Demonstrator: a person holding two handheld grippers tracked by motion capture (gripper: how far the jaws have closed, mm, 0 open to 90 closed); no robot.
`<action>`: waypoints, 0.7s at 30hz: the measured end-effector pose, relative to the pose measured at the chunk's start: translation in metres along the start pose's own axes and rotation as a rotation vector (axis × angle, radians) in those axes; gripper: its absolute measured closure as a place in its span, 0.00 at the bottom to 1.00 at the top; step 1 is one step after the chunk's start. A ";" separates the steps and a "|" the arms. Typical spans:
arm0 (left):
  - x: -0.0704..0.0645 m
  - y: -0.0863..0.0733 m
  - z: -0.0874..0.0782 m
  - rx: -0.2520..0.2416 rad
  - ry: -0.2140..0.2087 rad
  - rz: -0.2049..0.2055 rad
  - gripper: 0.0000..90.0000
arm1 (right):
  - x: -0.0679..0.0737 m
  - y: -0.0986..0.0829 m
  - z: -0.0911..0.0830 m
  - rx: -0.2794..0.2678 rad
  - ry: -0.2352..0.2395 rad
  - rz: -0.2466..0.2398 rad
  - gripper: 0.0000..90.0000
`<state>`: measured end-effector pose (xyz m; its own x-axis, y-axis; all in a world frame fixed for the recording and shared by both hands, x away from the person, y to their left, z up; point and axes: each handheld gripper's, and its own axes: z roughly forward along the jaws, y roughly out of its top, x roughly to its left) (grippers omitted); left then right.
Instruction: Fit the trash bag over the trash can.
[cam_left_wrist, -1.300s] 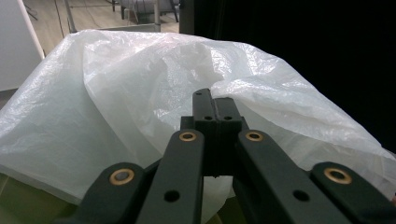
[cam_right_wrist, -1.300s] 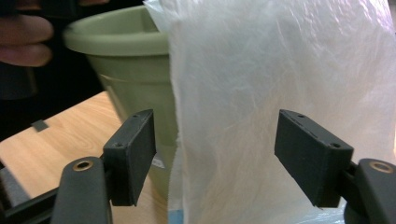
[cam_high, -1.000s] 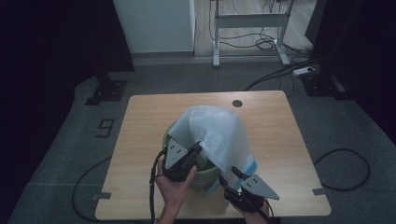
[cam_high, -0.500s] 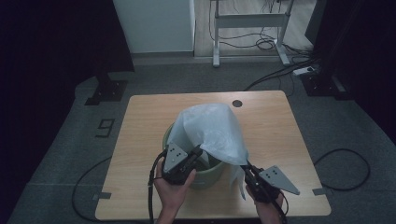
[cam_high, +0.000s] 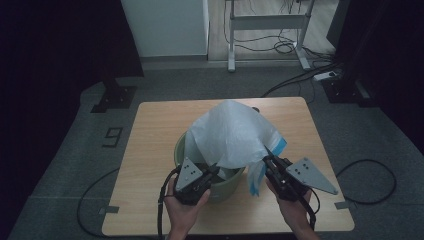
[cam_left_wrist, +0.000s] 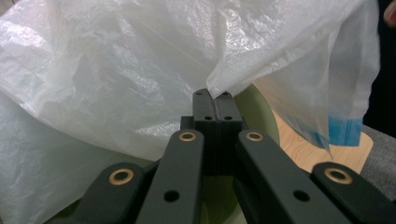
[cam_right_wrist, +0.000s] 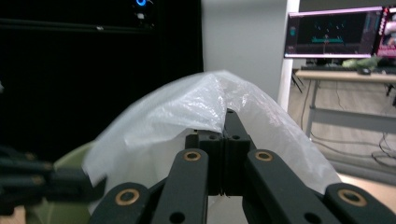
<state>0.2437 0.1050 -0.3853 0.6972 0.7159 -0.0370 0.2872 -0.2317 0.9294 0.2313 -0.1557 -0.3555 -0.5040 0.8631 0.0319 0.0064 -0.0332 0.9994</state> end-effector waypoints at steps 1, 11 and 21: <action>0.000 0.000 0.000 -0.004 -0.005 -0.001 1.00 | 0.001 0.003 0.001 0.002 0.007 -0.004 0.98; -0.004 0.005 -0.009 -0.032 0.051 0.024 0.48 | 0.012 0.004 0.018 0.098 0.073 -0.067 0.98; -0.003 0.018 -0.003 -0.046 0.034 0.040 0.45 | 0.013 0.001 0.028 0.129 0.113 -0.074 0.98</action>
<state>0.2449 0.1001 -0.3670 0.6843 0.7291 0.0120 0.2285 -0.2301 0.9459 0.2488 -0.1301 -0.3536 -0.6010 0.7984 -0.0361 0.0723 0.0994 0.9924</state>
